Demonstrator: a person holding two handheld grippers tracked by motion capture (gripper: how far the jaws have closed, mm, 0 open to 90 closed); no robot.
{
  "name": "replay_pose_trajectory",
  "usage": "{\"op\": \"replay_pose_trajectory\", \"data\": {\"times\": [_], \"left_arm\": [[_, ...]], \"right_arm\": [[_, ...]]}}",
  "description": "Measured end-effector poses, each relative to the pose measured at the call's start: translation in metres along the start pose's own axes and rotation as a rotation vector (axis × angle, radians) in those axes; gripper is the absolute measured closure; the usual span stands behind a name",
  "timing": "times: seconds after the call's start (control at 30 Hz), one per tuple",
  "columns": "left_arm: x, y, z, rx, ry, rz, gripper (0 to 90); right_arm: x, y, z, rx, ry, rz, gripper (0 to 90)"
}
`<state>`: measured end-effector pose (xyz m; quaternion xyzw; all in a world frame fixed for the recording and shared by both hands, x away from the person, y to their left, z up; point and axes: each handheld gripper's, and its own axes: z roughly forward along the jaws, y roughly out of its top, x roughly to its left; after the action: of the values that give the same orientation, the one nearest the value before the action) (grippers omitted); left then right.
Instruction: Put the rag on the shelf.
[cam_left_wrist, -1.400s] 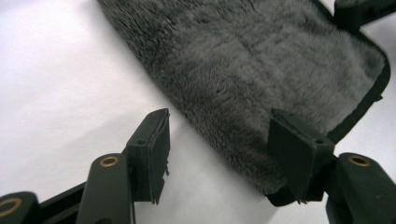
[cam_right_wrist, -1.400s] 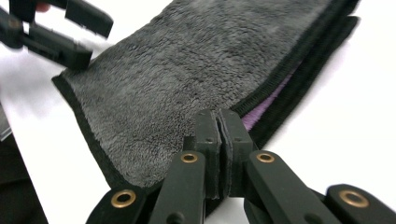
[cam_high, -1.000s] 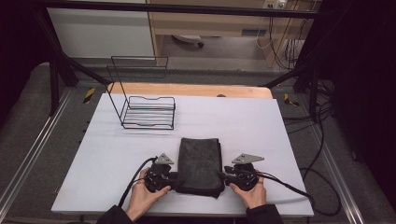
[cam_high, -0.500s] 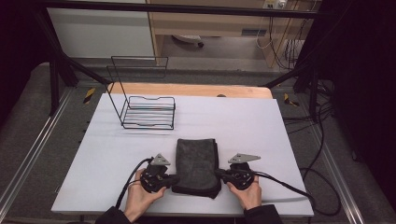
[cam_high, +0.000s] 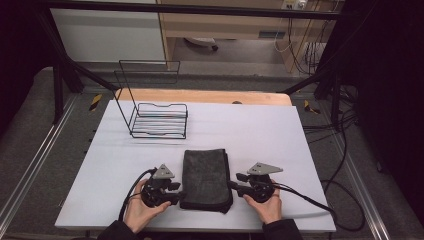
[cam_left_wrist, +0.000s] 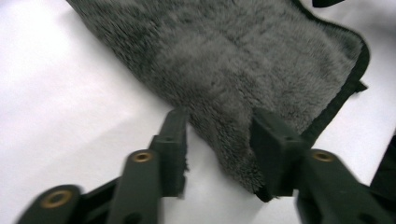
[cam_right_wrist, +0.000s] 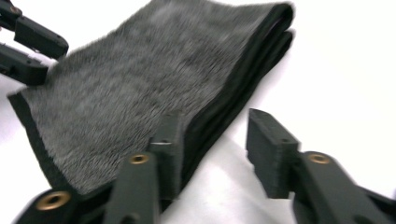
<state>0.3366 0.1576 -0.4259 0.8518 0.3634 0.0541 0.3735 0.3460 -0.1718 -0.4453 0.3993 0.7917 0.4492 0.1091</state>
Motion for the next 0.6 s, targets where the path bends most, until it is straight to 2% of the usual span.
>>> {"op": "replay_pose_trajectory", "data": {"times": [0.07,0.13,0.3,0.43,0.6], "left_arm": [[0.006,0.002,-0.003,-0.009,0.015,0.005,46.4],[0.012,0.005,-0.006,-0.015,0.023,0.0,40.4],[0.027,0.013,-0.01,-0.03,0.012,-0.015,26.0],[0.035,0.021,-0.008,-0.029,0.031,-0.018,12.5],[0.041,0.029,-0.004,-0.05,0.08,-0.003,7.6]], "right_arm": [[-0.007,0.0,-0.004,-0.019,0.007,0.011,43.0],[-0.013,0.001,-0.008,-0.033,-0.006,0.007,33.9],[-0.029,-0.002,-0.017,-0.048,-0.012,0.026,18.0],[-0.037,-0.004,-0.022,-0.036,-0.041,0.022,9.5],[-0.044,-0.005,-0.026,-0.018,-0.037,0.029,3.9]]}}
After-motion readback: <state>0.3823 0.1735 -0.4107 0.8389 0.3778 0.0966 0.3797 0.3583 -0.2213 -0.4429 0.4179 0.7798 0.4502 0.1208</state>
